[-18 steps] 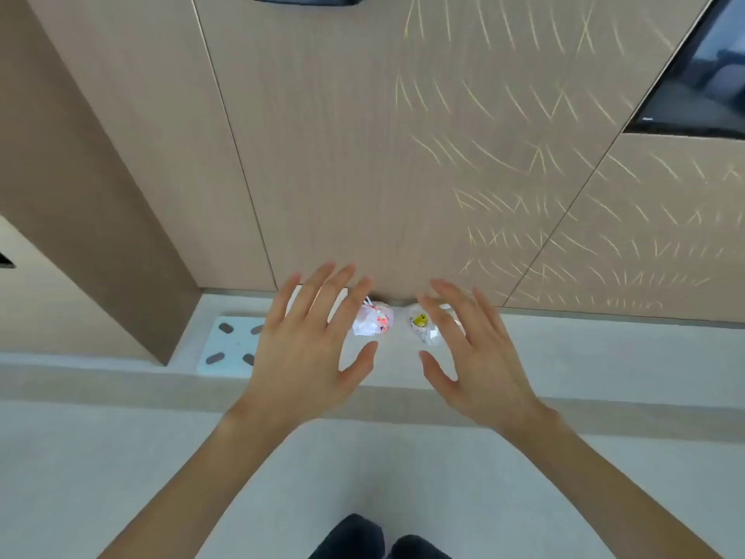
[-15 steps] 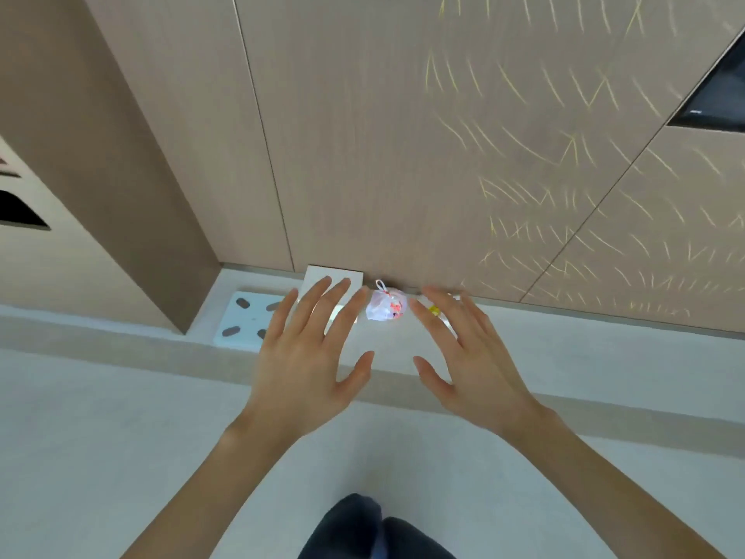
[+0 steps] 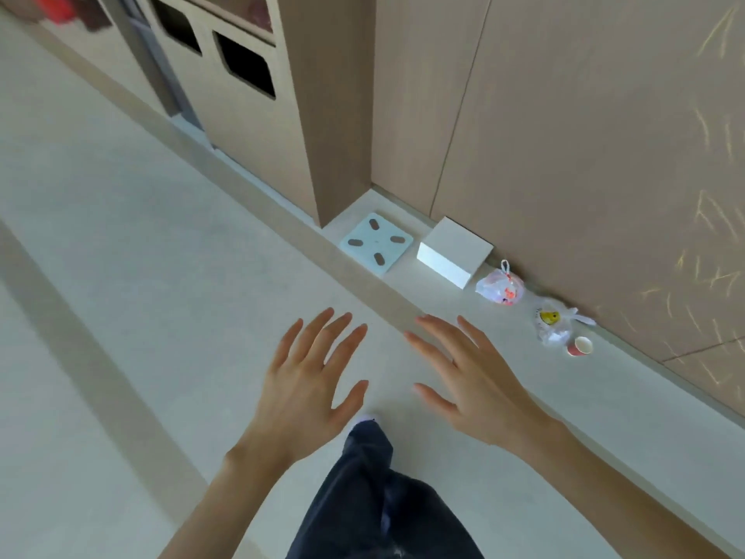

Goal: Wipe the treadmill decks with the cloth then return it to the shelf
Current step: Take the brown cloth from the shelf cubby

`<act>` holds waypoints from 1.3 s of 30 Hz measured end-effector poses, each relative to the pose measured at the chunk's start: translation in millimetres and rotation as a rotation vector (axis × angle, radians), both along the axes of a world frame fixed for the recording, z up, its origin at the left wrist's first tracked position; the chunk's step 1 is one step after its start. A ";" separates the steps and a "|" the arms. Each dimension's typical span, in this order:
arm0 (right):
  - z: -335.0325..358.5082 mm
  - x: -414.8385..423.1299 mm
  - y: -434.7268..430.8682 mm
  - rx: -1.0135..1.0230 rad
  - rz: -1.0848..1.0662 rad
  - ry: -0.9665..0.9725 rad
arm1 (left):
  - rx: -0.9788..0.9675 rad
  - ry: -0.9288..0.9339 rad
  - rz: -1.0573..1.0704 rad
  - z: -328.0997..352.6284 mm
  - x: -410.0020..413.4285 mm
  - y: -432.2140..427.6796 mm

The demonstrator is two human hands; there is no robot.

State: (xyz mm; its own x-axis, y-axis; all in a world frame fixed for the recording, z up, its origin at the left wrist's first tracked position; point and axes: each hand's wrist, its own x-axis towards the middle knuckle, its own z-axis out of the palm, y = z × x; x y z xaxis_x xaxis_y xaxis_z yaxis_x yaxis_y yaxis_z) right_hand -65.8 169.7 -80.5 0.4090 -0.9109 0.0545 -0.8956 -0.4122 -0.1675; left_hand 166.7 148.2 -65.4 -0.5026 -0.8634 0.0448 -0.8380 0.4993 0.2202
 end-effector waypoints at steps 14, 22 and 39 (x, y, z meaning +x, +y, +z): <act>9.4 147.3 -60.0 0.003 0.295 -0.031 | 0.069 0.014 0.297 -8.8 152.2 24.3; 3.9 297.1 -99.9 0.047 0.262 -0.103 | 0.030 -0.005 0.306 2.0 301.9 -18.8; 27.0 480.4 -187.6 0.041 0.250 -0.197 | -0.060 0.101 0.335 5.4 470.3 -115.5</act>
State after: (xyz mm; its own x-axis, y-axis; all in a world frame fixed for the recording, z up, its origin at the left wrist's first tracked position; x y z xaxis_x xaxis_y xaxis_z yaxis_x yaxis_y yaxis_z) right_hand 414.6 -17.9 -53.5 0.6056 -0.7867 0.1201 -0.7163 -0.6046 -0.3484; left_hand 637.0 32.7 -60.1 -0.1820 -0.9739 0.1353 -0.9332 0.2145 0.2884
